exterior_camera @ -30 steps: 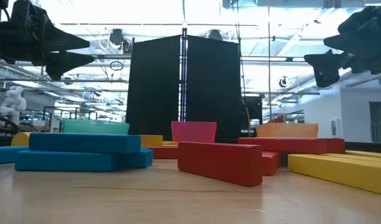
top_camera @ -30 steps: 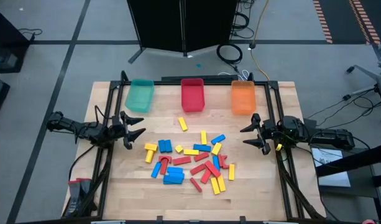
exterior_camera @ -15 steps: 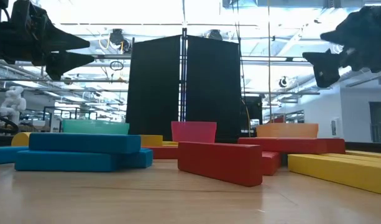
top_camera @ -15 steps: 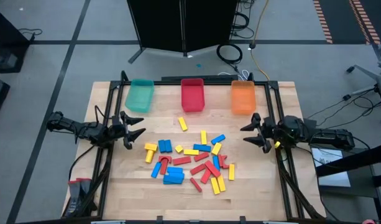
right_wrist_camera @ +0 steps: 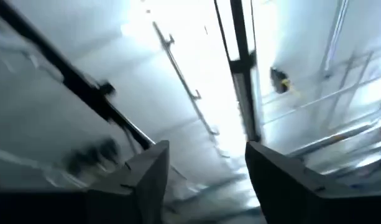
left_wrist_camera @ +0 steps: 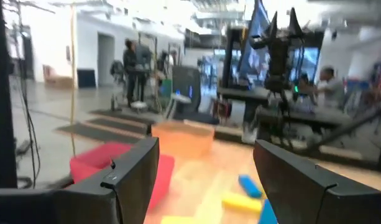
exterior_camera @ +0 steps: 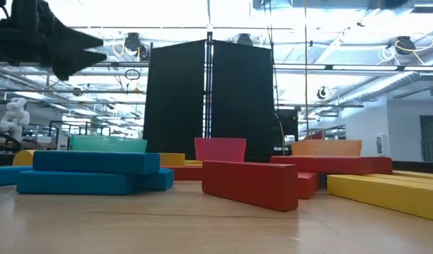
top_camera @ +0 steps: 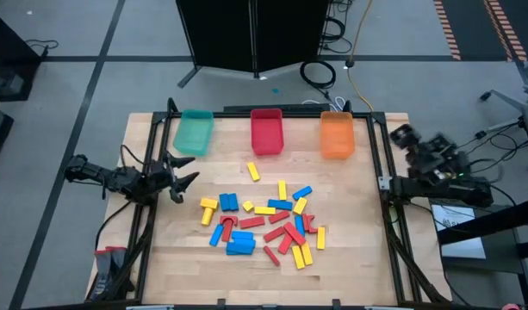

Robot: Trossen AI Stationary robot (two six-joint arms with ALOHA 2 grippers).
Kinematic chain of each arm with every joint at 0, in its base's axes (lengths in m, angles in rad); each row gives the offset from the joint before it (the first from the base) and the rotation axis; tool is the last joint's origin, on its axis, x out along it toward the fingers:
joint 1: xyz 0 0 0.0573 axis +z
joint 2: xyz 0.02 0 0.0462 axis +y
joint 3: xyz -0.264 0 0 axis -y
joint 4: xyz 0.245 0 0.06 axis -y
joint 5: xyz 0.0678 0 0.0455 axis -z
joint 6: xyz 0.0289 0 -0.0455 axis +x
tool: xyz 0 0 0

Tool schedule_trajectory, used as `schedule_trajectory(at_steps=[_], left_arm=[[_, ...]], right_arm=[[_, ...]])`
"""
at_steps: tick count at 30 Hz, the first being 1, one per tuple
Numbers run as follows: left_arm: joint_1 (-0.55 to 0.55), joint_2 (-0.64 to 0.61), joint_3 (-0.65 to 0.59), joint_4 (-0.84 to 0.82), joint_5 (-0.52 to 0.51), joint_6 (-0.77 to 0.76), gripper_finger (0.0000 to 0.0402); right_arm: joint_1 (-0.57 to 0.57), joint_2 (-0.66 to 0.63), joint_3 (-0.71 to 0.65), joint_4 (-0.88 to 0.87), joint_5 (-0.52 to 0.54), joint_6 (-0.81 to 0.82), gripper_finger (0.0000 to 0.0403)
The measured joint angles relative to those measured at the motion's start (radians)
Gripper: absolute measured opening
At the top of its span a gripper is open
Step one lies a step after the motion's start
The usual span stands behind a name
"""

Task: Sort blocks
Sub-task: Put the yellow block into the orange bin

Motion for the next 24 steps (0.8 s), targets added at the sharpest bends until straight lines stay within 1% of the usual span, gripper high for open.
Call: schedule_trajectory(at_steps=[2,5,9,12,17,21,24], left_arm=[[0.000,0.000,0.000,0.071,0.004,-0.010,0.0267],[0.000,0.000,0.006,0.181,0.025,-0.012,0.0267],[0.000,0.000,0.013,0.351,0.064,-0.013,0.0267],[0.000,0.000,0.013,0.444,0.103,-0.013,0.0267],[0.000,0.000,0.013,0.544,0.193,-0.016,0.0267],[0.000,0.000,0.014,0.548,0.325,-0.152,0.0267],[0.000,0.000,0.014,0.549,0.384,-0.164,0.0267]], right_arm=[[0.000,0.071,0.106,-0.118,-0.001,-0.082,0.0198],[0.000,0.223,0.255,-0.222,-0.017,-0.115,0.0193],[0.000,0.426,0.420,-0.315,-0.097,-0.141,0.0192],[0.000,0.537,0.519,-0.416,-0.148,-0.147,0.0192],[0.000,0.655,0.642,-0.628,-0.172,-0.102,0.0192],[0.000,0.708,0.702,-0.762,-0.207,-0.087,0.0192],[0.000,0.726,0.733,-0.889,-0.207,-0.087,0.0192]])
